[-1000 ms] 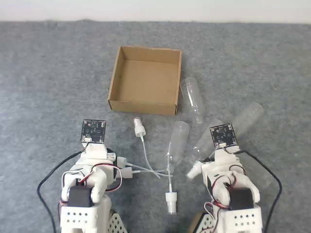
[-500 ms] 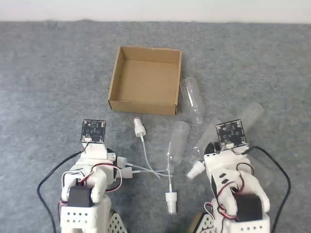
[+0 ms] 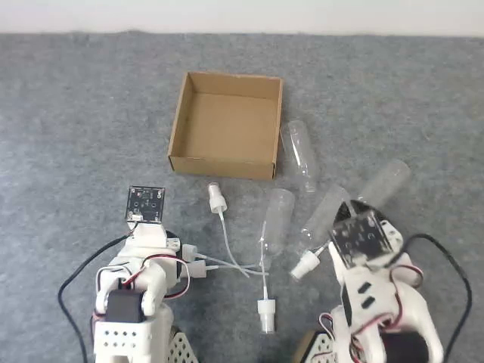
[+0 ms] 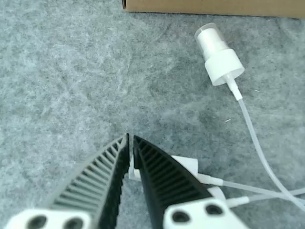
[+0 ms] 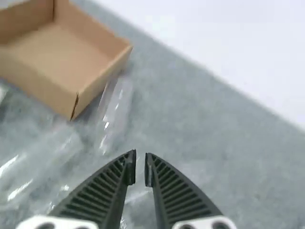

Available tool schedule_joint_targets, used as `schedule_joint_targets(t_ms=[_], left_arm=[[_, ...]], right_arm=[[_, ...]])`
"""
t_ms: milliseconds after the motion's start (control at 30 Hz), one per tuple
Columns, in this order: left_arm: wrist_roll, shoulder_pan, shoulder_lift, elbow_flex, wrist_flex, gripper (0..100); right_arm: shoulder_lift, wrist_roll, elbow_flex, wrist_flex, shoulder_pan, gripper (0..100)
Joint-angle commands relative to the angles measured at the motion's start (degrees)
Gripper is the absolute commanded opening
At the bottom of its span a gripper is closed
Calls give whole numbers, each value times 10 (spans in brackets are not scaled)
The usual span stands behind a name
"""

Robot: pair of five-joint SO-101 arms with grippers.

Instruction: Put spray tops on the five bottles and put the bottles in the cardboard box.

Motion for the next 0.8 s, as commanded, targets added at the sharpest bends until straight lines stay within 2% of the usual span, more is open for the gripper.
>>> schedule_joint_targets(t_ms=[0,133,433,600,767], left_arm=[[-4,0,-11,-7,-4,12],[-4,0,-11,-7,-4,12],[-4,0,-11,-7,-4,12],[-4,0,-11,-7,-4,12],[-4,0,-11,-7,-4,12]], right_arm=[[5,7,-69,-16,4,9],[31,6,-101,-17,4,9],[230,2,-207,7,1,9],[313,-8,-220,23,-44,11],[392,-71,-222,25,-93,105]])
